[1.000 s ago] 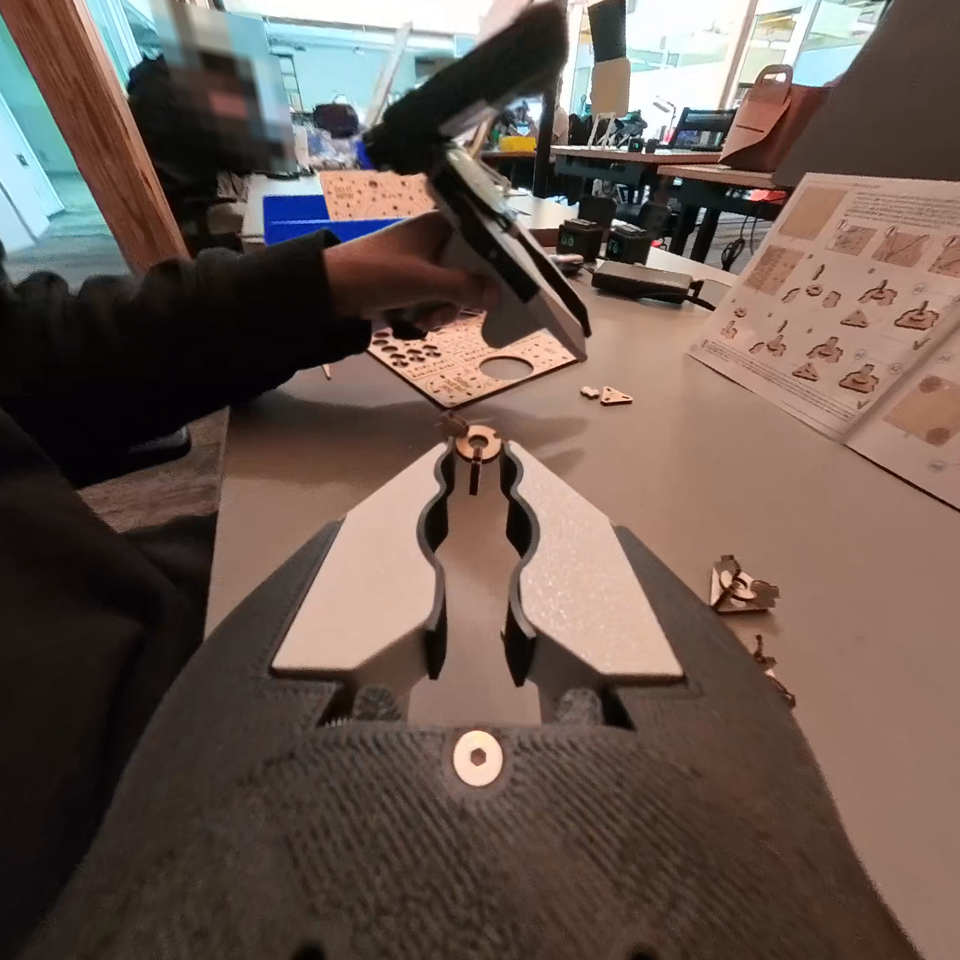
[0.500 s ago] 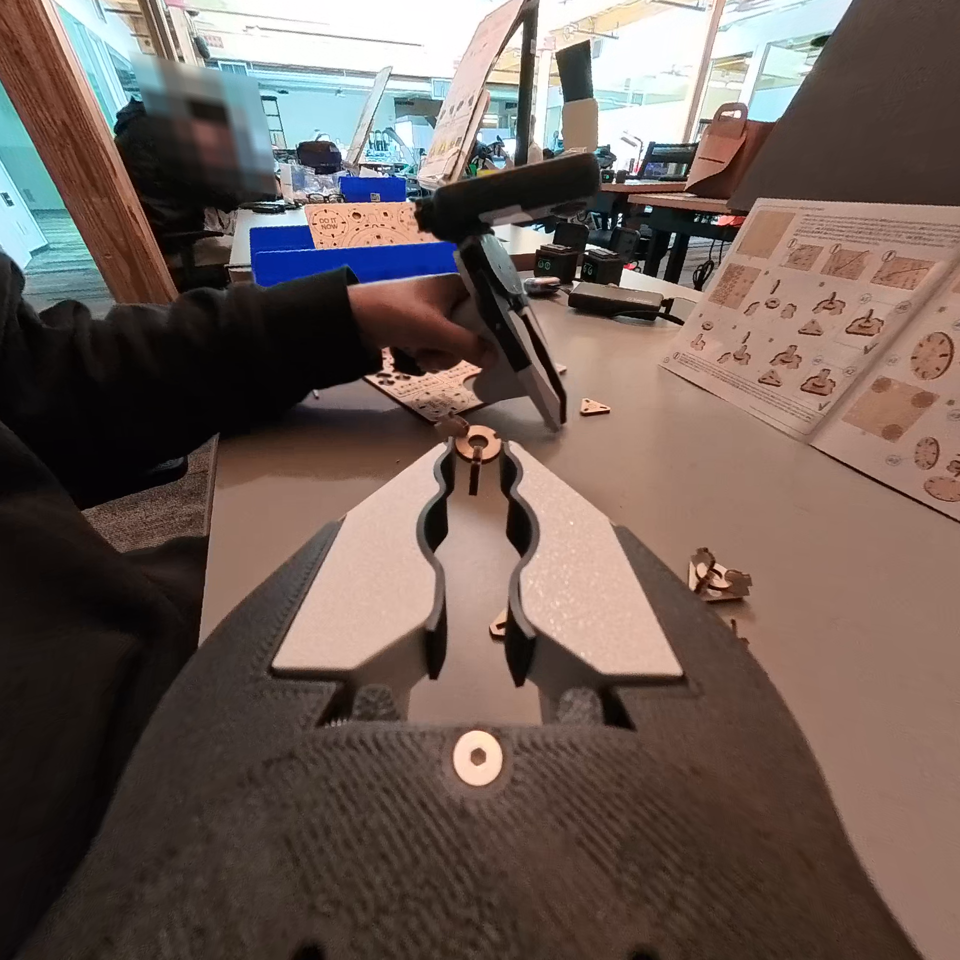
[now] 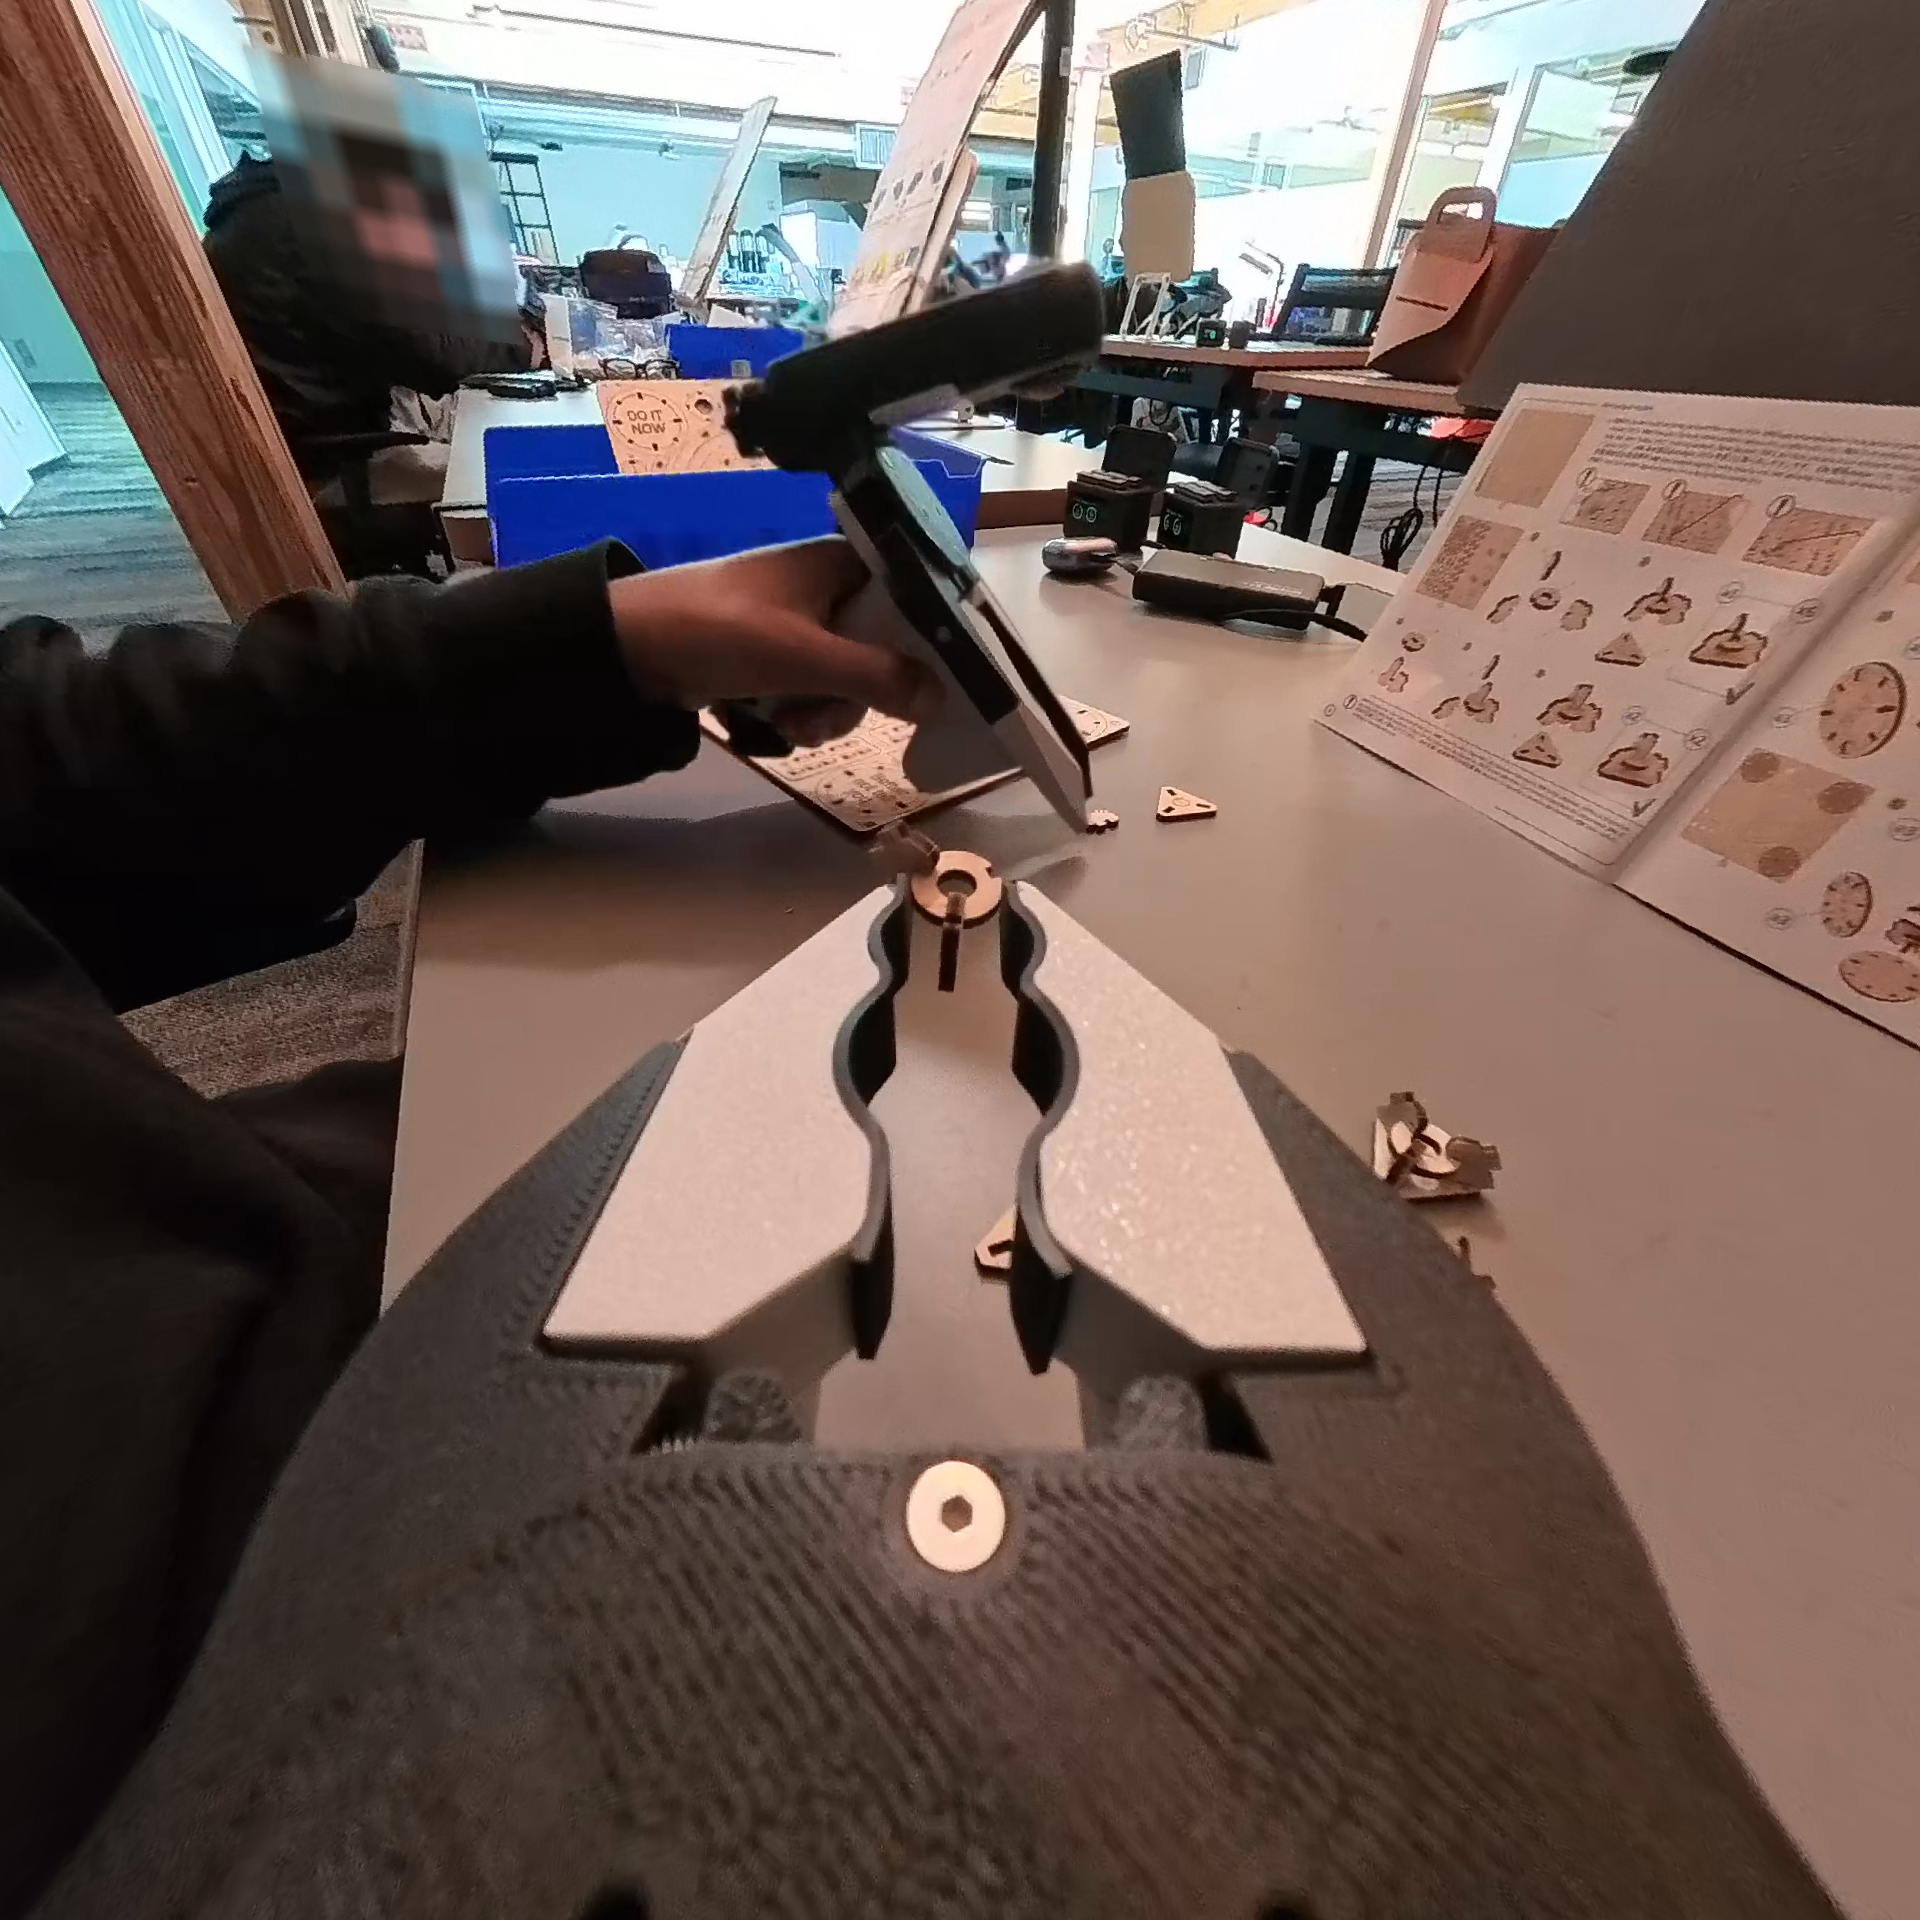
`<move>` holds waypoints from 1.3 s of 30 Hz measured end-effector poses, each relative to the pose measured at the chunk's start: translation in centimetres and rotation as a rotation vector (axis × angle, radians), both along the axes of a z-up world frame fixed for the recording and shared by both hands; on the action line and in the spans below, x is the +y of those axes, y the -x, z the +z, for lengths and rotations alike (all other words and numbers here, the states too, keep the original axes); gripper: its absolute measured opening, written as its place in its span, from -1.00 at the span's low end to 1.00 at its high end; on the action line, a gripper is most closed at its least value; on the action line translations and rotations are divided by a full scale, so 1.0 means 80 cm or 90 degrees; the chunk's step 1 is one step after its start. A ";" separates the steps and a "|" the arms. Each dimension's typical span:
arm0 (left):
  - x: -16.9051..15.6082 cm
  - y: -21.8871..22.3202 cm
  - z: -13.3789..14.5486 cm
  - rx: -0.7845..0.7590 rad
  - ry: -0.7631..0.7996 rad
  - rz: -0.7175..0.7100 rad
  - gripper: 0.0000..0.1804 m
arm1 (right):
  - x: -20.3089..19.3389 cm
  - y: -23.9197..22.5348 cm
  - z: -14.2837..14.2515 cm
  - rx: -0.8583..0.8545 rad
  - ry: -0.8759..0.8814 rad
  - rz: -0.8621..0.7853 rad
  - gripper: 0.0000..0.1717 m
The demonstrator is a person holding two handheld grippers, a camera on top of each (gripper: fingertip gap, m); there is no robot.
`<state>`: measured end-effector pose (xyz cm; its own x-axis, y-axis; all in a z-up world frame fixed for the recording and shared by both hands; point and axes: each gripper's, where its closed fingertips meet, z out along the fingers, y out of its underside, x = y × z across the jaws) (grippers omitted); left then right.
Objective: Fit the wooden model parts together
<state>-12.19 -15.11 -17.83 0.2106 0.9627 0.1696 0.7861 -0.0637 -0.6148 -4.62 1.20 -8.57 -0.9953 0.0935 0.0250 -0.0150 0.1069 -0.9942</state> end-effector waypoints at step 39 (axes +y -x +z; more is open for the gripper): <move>0.134 -0.042 0.029 0.204 0.006 -0.411 -0.82 | 0.001 -0.003 0.001 -0.010 0.008 0.013 -0.83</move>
<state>-8.87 -4.35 -15.50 0.7764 0.6303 -0.0036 0.3707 -0.4612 -0.8062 -4.38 1.27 -8.46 -0.9973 0.0732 0.0086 -0.0017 0.0937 -0.9956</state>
